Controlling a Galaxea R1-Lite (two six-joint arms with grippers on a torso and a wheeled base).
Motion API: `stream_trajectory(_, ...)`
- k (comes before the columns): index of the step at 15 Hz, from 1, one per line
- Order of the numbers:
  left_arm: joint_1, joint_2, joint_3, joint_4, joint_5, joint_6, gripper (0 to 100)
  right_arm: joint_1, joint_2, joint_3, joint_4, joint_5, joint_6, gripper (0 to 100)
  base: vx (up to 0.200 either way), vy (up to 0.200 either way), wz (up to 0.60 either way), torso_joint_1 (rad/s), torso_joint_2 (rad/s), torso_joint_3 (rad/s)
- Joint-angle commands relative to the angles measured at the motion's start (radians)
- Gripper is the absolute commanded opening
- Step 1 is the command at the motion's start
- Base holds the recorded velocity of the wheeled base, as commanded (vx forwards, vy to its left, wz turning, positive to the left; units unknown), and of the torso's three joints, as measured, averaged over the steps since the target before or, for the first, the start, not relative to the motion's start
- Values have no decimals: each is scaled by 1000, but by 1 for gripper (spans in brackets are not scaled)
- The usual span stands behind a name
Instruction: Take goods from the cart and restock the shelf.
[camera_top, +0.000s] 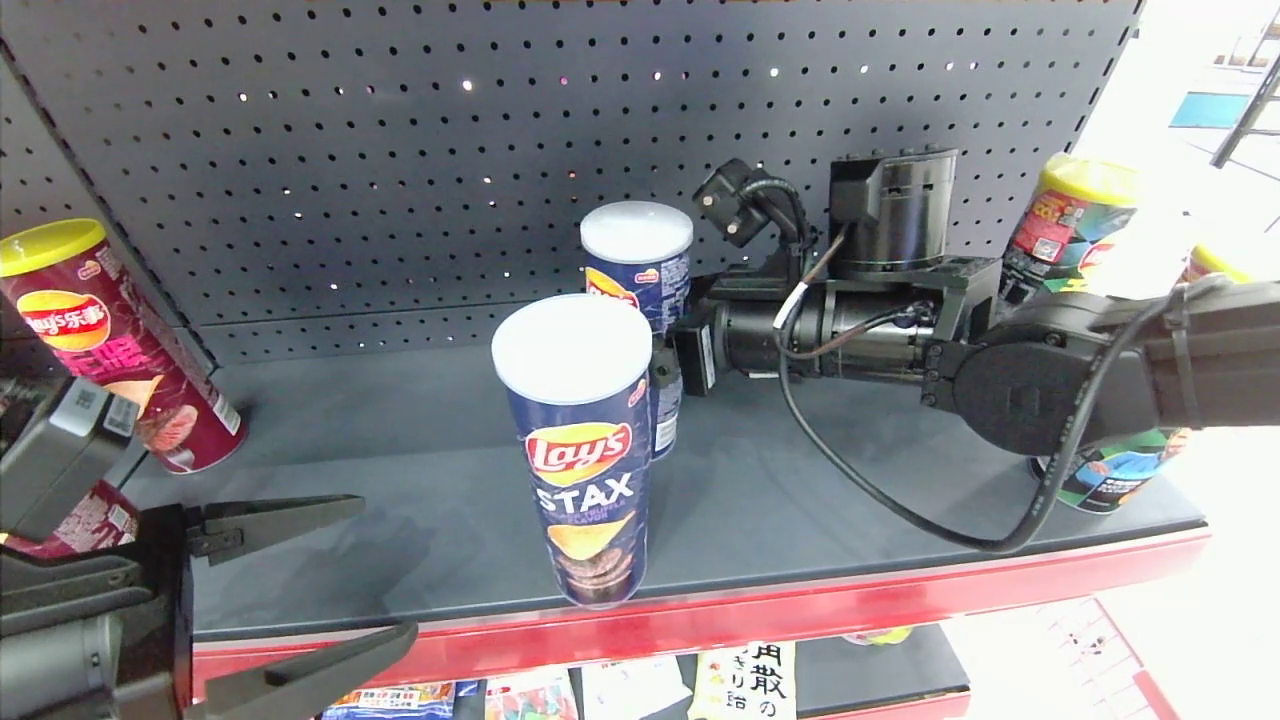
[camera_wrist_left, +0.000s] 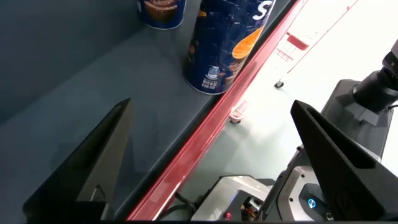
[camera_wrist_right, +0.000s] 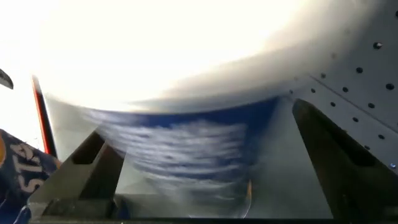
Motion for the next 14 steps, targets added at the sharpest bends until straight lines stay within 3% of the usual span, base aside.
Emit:
stream_trajectory(1, 0, 22, -6, -2, 1, 0, 100, 0, -60, 51, -1, -1, 1, 100, 0, 0, 0, 0, 0, 0)
stream_trajectory(8, 11, 74, -34, -3, 34, 3, 100, -36, -223, 266, -1, -66, 1, 100, 0, 0, 0, 0, 0, 0)
stream_trajectory(11, 11, 125, -61, -3, 97, 8, 100, -67, -347, 386, 2, -83, -1, 100, 0, 0, 0, 0, 0, 0)
stream_trajectory(12, 9, 137, -64, -3, 99, 14, 100, -67, -388, 421, 2, -83, -1, 100, 0, 0, 0, 0, 0, 0)
stream_trajectory(14, 11, 176, -60, -2, 102, 78, 100, -66, -468, 513, 2, -83, -2, 100, 0, 0, 0, 0, 0, 0)
